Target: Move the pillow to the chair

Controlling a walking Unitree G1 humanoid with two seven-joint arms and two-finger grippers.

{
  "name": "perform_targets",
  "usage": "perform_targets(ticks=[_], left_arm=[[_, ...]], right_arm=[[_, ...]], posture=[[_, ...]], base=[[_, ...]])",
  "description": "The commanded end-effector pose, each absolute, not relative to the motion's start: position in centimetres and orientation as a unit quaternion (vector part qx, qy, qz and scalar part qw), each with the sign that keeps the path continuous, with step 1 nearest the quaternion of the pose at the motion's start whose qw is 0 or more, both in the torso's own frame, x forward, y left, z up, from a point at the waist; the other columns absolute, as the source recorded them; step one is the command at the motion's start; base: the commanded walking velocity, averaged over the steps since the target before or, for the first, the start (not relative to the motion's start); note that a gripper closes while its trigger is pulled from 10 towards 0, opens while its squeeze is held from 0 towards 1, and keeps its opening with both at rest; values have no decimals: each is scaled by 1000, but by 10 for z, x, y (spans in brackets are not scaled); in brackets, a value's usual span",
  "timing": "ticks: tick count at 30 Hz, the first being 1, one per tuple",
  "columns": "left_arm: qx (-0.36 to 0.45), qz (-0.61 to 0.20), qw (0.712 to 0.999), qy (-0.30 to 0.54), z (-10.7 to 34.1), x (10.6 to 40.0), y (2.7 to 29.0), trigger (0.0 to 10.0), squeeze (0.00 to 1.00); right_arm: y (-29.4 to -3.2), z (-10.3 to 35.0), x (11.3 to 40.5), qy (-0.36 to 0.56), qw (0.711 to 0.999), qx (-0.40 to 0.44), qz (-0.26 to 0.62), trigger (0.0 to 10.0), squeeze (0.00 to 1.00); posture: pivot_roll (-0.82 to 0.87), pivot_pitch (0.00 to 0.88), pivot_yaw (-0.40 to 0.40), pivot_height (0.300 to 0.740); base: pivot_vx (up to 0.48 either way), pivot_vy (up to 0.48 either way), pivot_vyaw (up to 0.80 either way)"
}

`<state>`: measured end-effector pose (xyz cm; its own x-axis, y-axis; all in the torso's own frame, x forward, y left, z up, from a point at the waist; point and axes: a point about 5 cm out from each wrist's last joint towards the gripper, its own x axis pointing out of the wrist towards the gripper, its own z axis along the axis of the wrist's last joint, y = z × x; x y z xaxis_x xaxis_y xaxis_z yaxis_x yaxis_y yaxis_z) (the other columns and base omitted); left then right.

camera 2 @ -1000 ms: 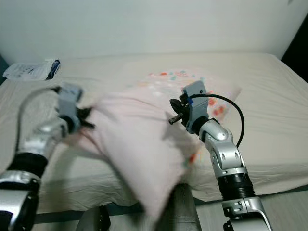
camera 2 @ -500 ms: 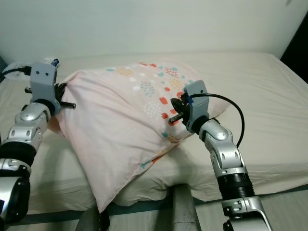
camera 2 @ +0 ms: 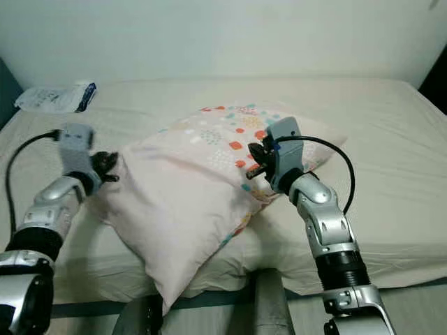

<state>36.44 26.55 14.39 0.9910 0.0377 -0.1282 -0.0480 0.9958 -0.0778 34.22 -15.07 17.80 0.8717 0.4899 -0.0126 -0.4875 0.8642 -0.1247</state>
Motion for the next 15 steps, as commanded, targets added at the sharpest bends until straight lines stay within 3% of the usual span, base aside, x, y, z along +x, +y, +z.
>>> perform_targets(ticks=[1,2,3,4,6,7,8,10,15], left_arm=[[-82,29,991,97,135,359,276,10000,0],[-82,29,991,97,135,359,276,10000,0],[-134,32,984,116,130,355,283,10000,0],[-210,24,968,137,122,348,289,10000,365],[-210,24,968,137,122,348,289,10000,365],[-312,-19,935,164,107,331,294,10000,1000],[-312,-19,935,164,107,331,294,10000,1000],[-376,-60,907,178,99,316,297,10000,1000],[-415,-129,877,204,91,295,297,10000,1000]], right_arm=[[-152,179,344,-12,967,-61,247,10000,0],[-152,179,344,-12,967,-61,247,10000,0],[-152,179,344,-13,967,-61,246,10000,0],[-150,180,344,-14,966,-61,250,10000,0],[-150,180,344,-14,966,-61,250,10000,0],[-147,179,342,-15,965,-59,256,10000,0],[-147,179,342,-15,965,-59,256,10000,0],[-147,178,341,-15,964,-58,257,10000,0],[-147,177,340,-13,964,-57,259,10000,0]], posture=[[-94,83,-10,582],[-94,83,-10,582],[-94,84,-3,582],[-90,84,1,582],[-90,84,1,582],[-90,88,3,582],[-90,88,3,582],[-88,90,4,582],[-85,93,5,582]], base=[[0,0,0],[0,0,0],[0,0,0],[0,0,0],[0,0,0],[0,0,0],[0,0,0],[0,0,0],[0,0,0]])
